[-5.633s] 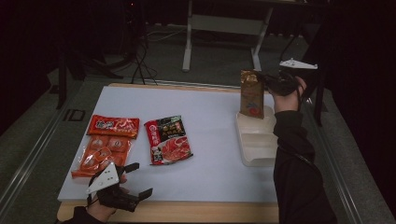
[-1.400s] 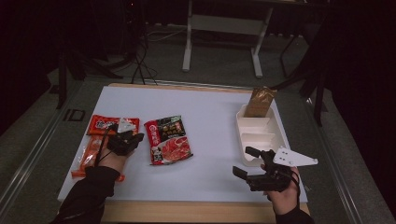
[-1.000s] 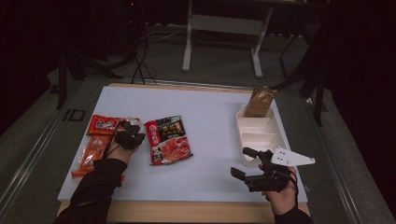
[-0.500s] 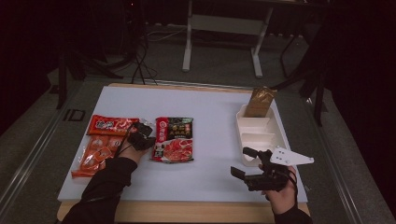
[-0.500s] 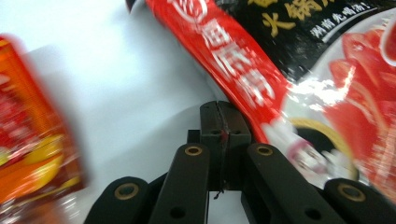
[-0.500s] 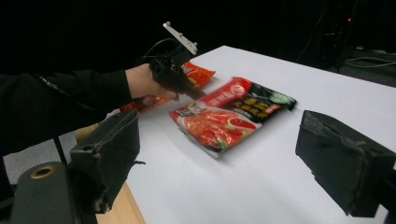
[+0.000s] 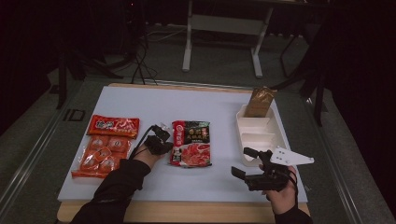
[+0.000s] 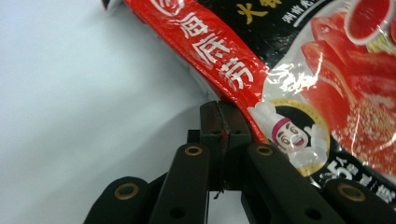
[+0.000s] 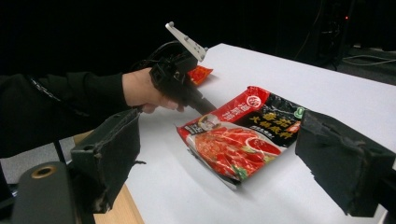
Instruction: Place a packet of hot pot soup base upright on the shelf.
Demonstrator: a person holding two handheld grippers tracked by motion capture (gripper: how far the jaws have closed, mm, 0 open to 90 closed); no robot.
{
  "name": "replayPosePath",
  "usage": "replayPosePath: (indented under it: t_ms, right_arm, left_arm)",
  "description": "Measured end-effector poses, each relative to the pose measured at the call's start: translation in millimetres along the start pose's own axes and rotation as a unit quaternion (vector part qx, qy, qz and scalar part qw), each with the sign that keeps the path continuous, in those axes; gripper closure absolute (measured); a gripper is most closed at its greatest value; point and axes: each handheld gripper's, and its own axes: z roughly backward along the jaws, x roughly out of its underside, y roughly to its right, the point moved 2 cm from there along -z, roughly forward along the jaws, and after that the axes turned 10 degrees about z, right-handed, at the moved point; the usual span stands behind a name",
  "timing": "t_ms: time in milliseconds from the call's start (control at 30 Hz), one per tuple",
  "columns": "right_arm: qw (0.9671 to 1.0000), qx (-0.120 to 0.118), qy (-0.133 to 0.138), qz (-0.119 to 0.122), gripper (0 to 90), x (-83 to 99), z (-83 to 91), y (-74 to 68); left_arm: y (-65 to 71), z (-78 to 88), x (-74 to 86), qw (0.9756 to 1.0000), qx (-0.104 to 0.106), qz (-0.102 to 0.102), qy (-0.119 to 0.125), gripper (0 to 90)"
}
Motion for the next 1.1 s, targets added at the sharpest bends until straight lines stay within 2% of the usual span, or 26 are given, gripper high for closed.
replayPosePath:
  t_ms: [167,533,633,800,900,933,967,1100]
  right_arm:
    - [1.0,0.003,-0.008,0.002,13.9,2.9,-1.6,-1.8]
    - [0.9999,0.002,-0.008,0.007,13.9,2.4,-0.6,-3.4]
    - [0.9999,0.004,-0.007,0.007,13.9,2.7,0.0,-2.6]
    - [0.9999,0.004,-0.007,0.006,13.9,3.3,0.2,-1.4]
    - [0.9999,0.008,-0.009,0.011,13.9,2.9,0.8,-2.2]
    - [0.9998,0.01,-0.009,0.012,13.9,2.8,0.9,-2.2]
    - [0.9998,0.011,-0.009,0.013,13.9,2.8,1.0,-2.0]
    - [0.9994,0.021,-0.006,0.027,15.1,3.4,1.3,-1.0]
  left_arm:
    - [10.0,-5.4,-5.5,0.9999,0.008,-0.007,-0.002,90.0]
    - [38.1,-17.6,-16.0,0.9992,0.03,-0.023,-0.012,89.9]
    - [40.4,-18.2,-15.9,0.9992,0.031,-0.024,-0.012,89.9]
    - [37.4,-17.5,-15.9,0.999,0.036,-0.023,-0.014,89.9]
    - [30.7,-8.0,-22.5,0.9995,0.027,-0.013,0.006,89.6]
    - [29.1,-5.6,-24.4,0.9994,0.031,-0.007,0.013,89.4]
    - [27.1,-2.1,-27.0,0.9986,0.047,-0.002,0.022,88.4]
    - [23.4,7.3,-36.7,0.9979,0.051,0.001,0.04,83.5]
